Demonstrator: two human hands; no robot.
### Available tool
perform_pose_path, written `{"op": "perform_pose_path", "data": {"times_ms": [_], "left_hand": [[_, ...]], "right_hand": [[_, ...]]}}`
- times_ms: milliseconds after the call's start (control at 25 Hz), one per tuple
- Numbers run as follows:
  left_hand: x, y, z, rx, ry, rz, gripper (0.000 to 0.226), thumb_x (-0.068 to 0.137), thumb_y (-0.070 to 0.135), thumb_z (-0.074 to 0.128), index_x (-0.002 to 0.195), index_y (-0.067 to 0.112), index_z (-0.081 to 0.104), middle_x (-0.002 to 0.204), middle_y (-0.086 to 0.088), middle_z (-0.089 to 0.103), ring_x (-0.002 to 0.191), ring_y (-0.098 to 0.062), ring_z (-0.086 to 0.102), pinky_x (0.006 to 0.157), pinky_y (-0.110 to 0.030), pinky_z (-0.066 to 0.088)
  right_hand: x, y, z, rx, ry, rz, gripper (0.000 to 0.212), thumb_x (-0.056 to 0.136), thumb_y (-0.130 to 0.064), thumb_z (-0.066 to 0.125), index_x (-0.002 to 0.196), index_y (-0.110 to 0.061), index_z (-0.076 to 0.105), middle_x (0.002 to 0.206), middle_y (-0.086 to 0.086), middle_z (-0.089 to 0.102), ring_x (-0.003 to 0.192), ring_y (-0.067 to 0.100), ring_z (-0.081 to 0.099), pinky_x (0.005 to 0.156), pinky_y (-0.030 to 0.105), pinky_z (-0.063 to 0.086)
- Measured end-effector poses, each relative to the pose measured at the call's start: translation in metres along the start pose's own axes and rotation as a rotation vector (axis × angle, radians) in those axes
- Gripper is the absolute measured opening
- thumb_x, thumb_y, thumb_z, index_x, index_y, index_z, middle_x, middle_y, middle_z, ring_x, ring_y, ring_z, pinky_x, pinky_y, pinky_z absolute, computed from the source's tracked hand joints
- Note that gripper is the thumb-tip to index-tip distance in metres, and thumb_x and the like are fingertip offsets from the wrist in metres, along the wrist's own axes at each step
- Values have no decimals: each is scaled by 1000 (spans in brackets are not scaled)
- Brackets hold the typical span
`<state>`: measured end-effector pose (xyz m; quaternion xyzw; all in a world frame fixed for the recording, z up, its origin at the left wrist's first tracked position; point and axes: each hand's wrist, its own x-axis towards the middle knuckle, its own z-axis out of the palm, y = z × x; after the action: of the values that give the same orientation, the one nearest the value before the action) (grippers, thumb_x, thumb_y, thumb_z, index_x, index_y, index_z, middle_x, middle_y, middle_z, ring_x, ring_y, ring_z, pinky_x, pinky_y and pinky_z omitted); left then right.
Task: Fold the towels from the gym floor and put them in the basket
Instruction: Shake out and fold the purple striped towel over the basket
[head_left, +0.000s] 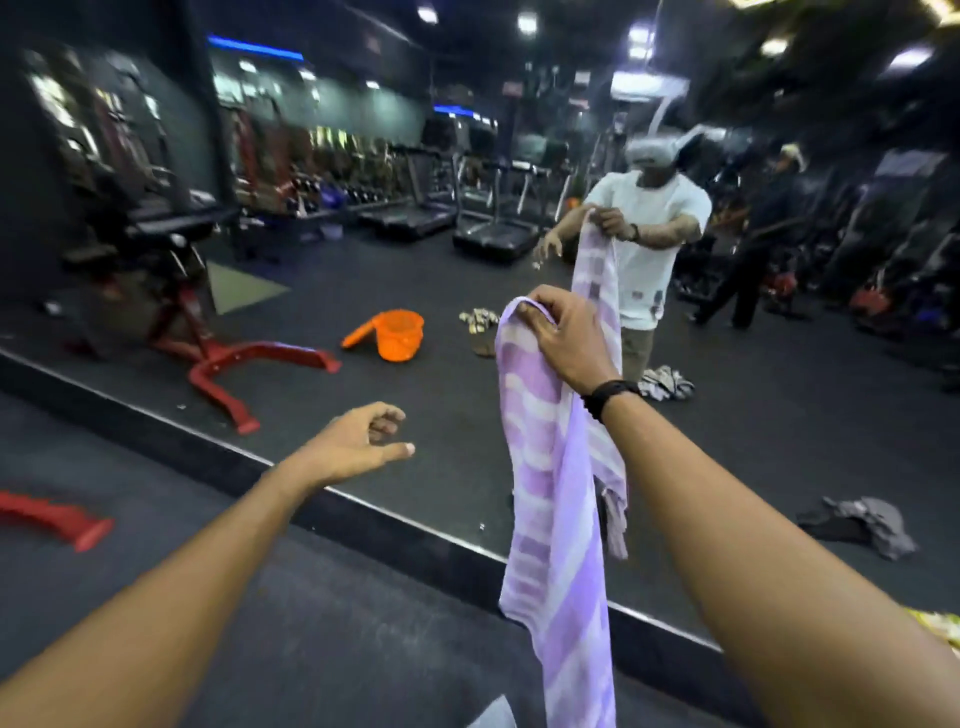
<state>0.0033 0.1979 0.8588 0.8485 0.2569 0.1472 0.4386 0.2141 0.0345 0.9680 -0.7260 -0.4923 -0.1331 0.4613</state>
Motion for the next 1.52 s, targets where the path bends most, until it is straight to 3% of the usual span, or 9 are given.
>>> {"op": "perform_pose_path", "data": {"times_ms": [200, 360, 560, 720, 880, 1160, 1400, 1520], "left_hand": [[-56, 26, -90, 42, 227, 5, 37, 75, 36, 79, 105, 34, 58, 103, 10, 61, 100, -11, 60, 91, -32, 51], [-124, 19, -132, 75, 382, -71, 38, 77, 28, 78, 110, 26, 59, 100, 6, 59, 90, -9, 57, 73, -15, 51], [-230, -14, -174, 183, 579, -267, 40, 76, 30, 78, 111, 24, 58, 103, -1, 62, 89, -13, 58, 95, -32, 49], [-316, -32, -199, 196, 690, -402, 45, 80, 25, 75, 120, 16, 57, 102, -1, 57, 96, -16, 57, 93, -31, 49], [-403, -66, -233, 195, 797, -531, 39, 80, 29, 75, 114, 22, 56, 100, 2, 57, 99, -17, 59, 82, -25, 47], [-537, -138, -304, 195, 893, -704, 45, 80, 37, 73, 119, 22, 56, 112, 0, 59, 104, -16, 58, 92, -31, 48], [-631, -187, -382, 191, 891, -763, 48, 82, 38, 72, 124, 22, 55, 114, 4, 56, 108, -14, 56, 90, -30, 45], [-669, -211, -416, 160, 924, -764, 47, 83, 38, 71, 124, 21, 56, 115, 3, 57, 109, -15, 56, 90, -29, 46]], "right_hand": [[38, -88, 11, 84, -63, -227, 19, 90, -19, 53, 71, -15, 53, 66, 0, 53, 67, 21, 50, 63, 34, 38], [38, -148, 59, 183, -184, -378, 21, 89, -20, 53, 69, -19, 50, 62, -3, 49, 65, 22, 47, 61, 34, 37], [15, -228, 131, 298, -331, -516, 26, 90, -23, 54, 66, -18, 46, 59, -3, 47, 63, 20, 46, 60, 35, 35], [-18, -291, 187, 391, -436, -557, 26, 89, -23, 55, 65, -16, 51, 62, 1, 54, 64, 22, 50, 61, 35, 37], [-54, -362, 246, 462, -545, -593, 30, 87, -30, 51, 58, -28, 45, 58, -7, 49, 64, 19, 49, 62, 37, 41], [-117, -502, 350, 515, -649, -667, 28, 88, -28, 55, 62, -18, 51, 62, 2, 55, 66, 26, 54, 64, 41, 45], [-170, -630, 424, 549, -720, -676, 30, 91, -23, 59, 61, -21, 51, 58, -7, 49, 67, 18, 50, 63, 26, 28], [-192, -693, 455, 611, -741, -717, 25, 91, -22, 60, 69, -10, 60, 63, 2, 54, 66, 17, 51, 58, 24, 27]]}}
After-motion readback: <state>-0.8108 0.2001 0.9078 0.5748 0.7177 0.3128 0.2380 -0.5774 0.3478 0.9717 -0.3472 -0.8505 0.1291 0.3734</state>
